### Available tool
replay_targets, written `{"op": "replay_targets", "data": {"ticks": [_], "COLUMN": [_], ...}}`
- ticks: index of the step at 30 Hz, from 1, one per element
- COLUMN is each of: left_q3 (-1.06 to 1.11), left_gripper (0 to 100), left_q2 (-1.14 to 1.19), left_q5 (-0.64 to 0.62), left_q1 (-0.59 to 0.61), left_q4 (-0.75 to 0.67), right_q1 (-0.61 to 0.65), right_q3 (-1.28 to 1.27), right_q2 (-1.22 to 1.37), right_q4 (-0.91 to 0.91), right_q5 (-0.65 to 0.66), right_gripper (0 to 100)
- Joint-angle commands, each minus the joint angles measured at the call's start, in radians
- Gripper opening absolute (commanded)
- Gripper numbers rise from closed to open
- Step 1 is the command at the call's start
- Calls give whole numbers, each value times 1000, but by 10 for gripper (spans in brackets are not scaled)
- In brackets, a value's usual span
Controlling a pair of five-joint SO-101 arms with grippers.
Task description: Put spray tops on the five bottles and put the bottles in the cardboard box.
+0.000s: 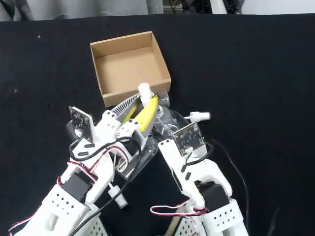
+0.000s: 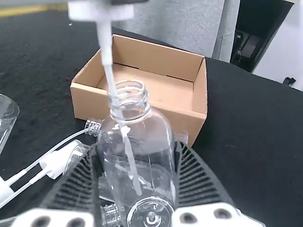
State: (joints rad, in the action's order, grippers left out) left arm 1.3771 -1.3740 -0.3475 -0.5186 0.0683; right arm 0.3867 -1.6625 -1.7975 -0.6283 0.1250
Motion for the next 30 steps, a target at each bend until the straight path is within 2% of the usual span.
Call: {"op": "replay_targets", "data": {"ticks": [1, 16, 30], "left_q3": [-54, -44, -84], "left_gripper": [30, 34, 158], "left_q2": [-9, -6, 124], "left_q5": [8, 8, 0], "left_q1": [-16, -35, -44], "left_q4": [5, 5, 5], "right_q1": [9, 9, 9], "right_q3": [13, 13, 7], "right_q2": [-54, -54, -54], "right_q4": [32, 32, 32], "right_q5": [0, 6, 5], "right_gripper": [11, 11, 11]}}
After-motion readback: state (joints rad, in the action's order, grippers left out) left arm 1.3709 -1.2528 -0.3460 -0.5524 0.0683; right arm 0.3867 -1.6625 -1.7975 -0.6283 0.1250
